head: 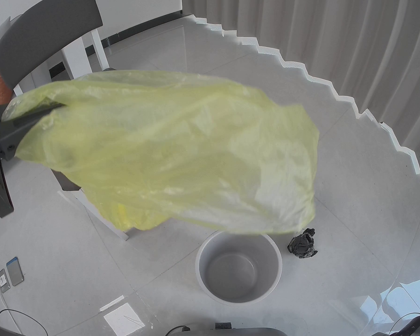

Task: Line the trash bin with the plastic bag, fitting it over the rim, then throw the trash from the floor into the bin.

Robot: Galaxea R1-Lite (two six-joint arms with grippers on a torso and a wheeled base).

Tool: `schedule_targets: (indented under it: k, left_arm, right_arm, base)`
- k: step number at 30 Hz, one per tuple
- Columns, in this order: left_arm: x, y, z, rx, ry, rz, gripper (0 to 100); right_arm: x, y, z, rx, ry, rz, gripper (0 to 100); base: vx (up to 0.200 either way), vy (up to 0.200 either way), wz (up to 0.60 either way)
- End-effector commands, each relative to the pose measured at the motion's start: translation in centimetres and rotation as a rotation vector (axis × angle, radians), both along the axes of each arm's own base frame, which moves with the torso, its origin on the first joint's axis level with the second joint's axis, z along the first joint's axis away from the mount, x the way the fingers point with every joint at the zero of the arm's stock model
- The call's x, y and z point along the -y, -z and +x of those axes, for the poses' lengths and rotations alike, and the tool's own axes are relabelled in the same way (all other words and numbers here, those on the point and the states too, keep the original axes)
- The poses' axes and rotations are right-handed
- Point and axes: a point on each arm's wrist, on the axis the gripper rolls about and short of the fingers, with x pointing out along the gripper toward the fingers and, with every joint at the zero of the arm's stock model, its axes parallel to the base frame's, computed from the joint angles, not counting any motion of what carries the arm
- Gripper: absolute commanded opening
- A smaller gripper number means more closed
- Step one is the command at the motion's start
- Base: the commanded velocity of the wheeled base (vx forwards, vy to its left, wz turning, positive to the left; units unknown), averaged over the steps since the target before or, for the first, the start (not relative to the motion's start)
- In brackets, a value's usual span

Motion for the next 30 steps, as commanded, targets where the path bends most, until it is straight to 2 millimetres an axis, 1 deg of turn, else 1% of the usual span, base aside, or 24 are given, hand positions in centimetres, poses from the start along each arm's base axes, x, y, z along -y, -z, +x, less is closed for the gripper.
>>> schedule_targets:
  k: [1,3,4,6,13,15,17,18,20,30]
  left_arm:
    - [1.3,0.4,1.0,-0.016,0.028,0.043,0]
    - [1.8,0.2,1.2,-0.018,0.042,0.048,0]
    - [1.8,0.2,1.2,-0.018,0.042,0.048,0]
    - [2.3,-0.2,1.6,-0.016,0.045,0.046,0]
    - [2.8,-0.9,2.1,-0.021,0.047,0.051,0]
    - [3.1,-0.8,2.4,-0.025,0.045,0.054,0]
    - [3.2,-0.8,2.6,-0.027,0.044,0.056,0]
    - [3.2,-0.8,2.6,-0.027,0.044,0.056,0]
    - [3.4,-0.8,2.8,-0.028,0.036,0.058,0]
    - [3.7,-1.5,2.8,-0.011,0.044,0.041,0]
  right_arm:
    - [-0.7,-0.7,2.6,-0.046,-0.045,0.004,100]
    - [-1.1,-0.7,3.4,-0.07,-0.068,0.016,100]
    - [-1.1,-0.7,3.4,-0.07,-0.068,0.016,100]
    - [-2.2,-0.3,4.5,-0.12,-0.13,0.043,100]
    - [-4.6,1.0,7.7,-0.238,-0.22,0.064,100]
    - [-5.2,1.2,7.8,-0.248,-0.244,0.074,100]
    - [-5.8,1.3,7.4,-0.26,-0.285,0.089,100]
    - [-5.8,1.3,7.4,-0.26,-0.285,0.089,100]
    - [-6.6,1.7,6.8,-0.286,-0.331,0.106,100]
    - [-8.5,2.9,6.0,-0.339,-0.444,0.085,100]
  base:
    - [0.0,0.0,0.0]
    - [0.0,0.0,0.0]
    - [0.0,0.0,0.0]
    - [0.0,0.0,0.0]
    - [0.0,0.0,0.0]
    - [0.0,0.0,0.0]
    - [0.0,0.0,0.0]
    - [0.0,0.0,0.0]
    - [0.0,0.0,0.0]
    - [0.0,0.0,0.0]
